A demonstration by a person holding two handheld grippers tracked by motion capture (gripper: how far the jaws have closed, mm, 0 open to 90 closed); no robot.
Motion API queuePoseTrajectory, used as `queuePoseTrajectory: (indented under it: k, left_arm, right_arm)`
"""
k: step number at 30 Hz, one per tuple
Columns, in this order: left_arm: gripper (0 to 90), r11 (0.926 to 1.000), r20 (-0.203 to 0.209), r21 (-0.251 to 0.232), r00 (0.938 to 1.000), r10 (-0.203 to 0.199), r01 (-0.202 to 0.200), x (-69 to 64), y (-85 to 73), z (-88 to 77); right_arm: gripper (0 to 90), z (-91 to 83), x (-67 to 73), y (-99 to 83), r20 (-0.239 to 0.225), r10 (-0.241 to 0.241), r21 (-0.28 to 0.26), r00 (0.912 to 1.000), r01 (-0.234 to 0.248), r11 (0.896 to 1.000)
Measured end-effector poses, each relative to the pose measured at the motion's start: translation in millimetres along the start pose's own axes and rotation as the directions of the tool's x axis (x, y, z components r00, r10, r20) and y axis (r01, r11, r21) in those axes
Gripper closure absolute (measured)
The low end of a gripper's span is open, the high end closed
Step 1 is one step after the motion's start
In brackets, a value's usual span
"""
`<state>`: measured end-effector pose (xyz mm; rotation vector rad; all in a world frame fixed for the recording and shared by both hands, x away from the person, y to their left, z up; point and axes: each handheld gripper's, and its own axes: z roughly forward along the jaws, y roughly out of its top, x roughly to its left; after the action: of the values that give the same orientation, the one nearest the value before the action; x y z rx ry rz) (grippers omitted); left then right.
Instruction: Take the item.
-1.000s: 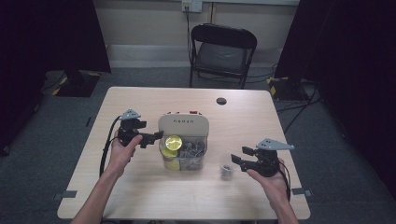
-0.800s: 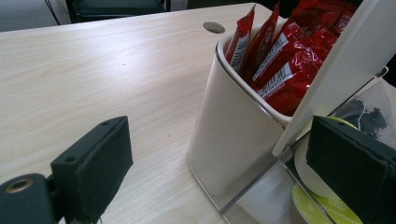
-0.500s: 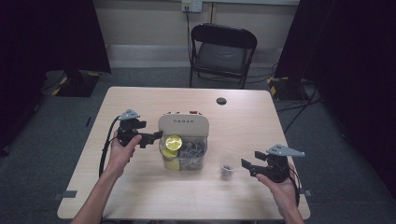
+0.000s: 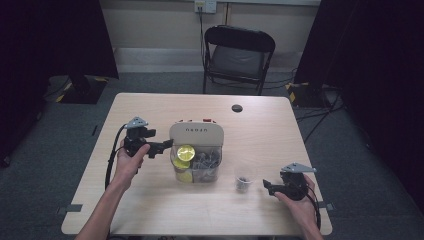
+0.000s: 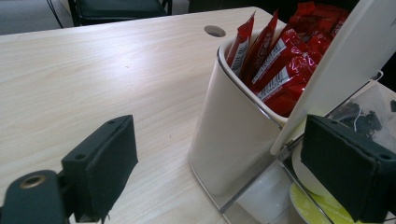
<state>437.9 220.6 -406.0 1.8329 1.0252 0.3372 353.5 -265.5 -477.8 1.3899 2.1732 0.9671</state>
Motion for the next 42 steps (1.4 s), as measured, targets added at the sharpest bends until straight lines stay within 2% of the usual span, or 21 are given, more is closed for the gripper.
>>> queuePoseTrajectory:
  k: [3, 7, 9, 12, 13, 14, 20, 22, 24, 31, 32, 37, 42]
  left_arm:
    - [14.4, 1.0, 0.006, -0.005, 1.0, 0.006, -0.006, -0.7, 0.6, -2.4]
    - [15.7, 0.9999, -0.01, -0.016, 0.9999, 0.003, -0.003, 1.3, 1.2, -8.2]
    - [15.7, 0.9991, -0.007, -0.041, 0.9999, -0.013, 0.012, 2.4, 1.8, -12.3]
    - [15.8, 0.9975, -0.024, -0.067, 0.9994, -0.025, 0.024, 5.7, 3.2, -19.1]
    - [15.8, 0.9967, -0.027, -0.075, 0.999, -0.034, 0.032, 7.1, 3.2, -20.4]
    - [15.8, 0.9962, -0.031, -0.08, 0.9988, -0.037, 0.035, 8.8, 3.1, -21.1]
    - [15.9, 0.9958, -0.052, -0.072, 0.9968, -0.06, 0.057, 14.9, 2.6, -15.9]
    - [15.7, 0.9957, -0.048, -0.069, 0.9967, -0.066, 0.063, 16.3, 5.3, -13.9]
    - [15.8, 0.9972, -0.049, -0.059, 0.9976, -0.05, 0.047, 16.0, 9.0, -14.2]
    - [16.1, 0.9958, -0.064, -0.079, 0.9966, -0.052, 0.047, 16.1, 24.6, -12.5]
    - [15.9, 0.9969, -0.061, -0.064, 0.9968, -0.051, 0.047, 17.1, 26.2, -10.7]
    - [15.9, 0.9954, -0.052, -0.067, 0.9961, -0.072, 0.068, 19.6, 27.8, -4.2]
    - [15.8, 0.9968, -0.048, -0.044, 0.9965, -0.069, 0.066, 17.9, 26.9, 2.6]
  right_arm:
    - [21.9, 5.4, -2.5, -2.2, 0.019, 0.007, 0.01, 0.9998, -0.007, 1.0]
    - [21.0, 8.7, -2.9, -2.7, 0.038, 0.004, 0.017, 0.9993, -0.005, 1.0]
    - [20.1, 10.5, -3.2, -2.7, 0.046, 0.009, 0.022, 0.9989, -0.01, 1.0]
    - [20.4, 15.5, -2.8, -6.1, 0.044, 0.017, 0.036, 0.9989, -0.019, 0.999]
    - [19.9, 16.8, -1.3, -8.0, 0.064, -0.008, 0.021, 0.9979, 0.007, 1.0]
    - [19.6, 17.2, 0.2, -8.2, 0.069, -0.006, 0.017, 0.9976, 0.005, 1.0]
    - [17.2, 19.2, 1.0, -12.5, 0.077, -0.006, -0.024, 0.997, 0.008, 1.0]
    - [17.2, 19.1, 1.1, -12.5, 0.078, -0.005, -0.024, 0.997, 0.007, 1.0]
    - [17.1, 19.2, 1.1, -12.5, 0.077, -0.005, -0.024, 0.997, 0.007, 1.0]
    - [17.2, 19.2, 1.0, -12.5, 0.077, -0.006, -0.025, 0.997, 0.008, 1.0]
    - [17.2, 19.2, 1.0, -12.5, 0.077, -0.006, -0.025, 0.997, 0.008, 1.0]
    - [17.2, 19.2, 1.0, -12.6, 0.077, -0.005, -0.024, 0.997, 0.007, 1.0]
    - [17.2, 19.2, 1.0, -12.6, 0.077, -0.005, -0.025, 0.997, 0.007, 1.0]
